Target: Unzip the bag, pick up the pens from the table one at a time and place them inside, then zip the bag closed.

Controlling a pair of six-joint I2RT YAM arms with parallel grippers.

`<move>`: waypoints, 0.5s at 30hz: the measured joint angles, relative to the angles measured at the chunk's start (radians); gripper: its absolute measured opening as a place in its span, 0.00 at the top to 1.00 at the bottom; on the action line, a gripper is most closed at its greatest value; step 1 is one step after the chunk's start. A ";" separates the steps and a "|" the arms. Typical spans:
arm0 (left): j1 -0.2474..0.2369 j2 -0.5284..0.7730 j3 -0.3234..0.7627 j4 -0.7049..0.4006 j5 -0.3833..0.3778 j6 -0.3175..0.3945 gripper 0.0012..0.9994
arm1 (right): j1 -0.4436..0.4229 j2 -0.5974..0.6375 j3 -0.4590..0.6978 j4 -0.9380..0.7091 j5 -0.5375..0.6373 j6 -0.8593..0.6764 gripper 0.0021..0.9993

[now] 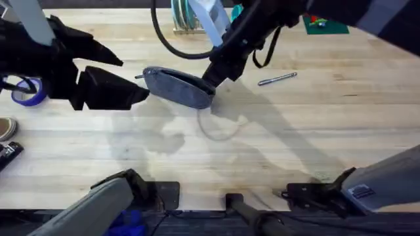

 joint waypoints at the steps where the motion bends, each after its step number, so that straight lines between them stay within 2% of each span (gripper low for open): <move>1: 0.000 0.000 0.000 0.000 0.000 0.000 0.00 | 0.001 0.009 0.000 0.001 0.000 0.000 0.97; 15: 0.000 0.000 0.000 0.000 0.000 0.000 0.00 | 0.010 0.121 0.000 0.076 -0.002 0.000 0.97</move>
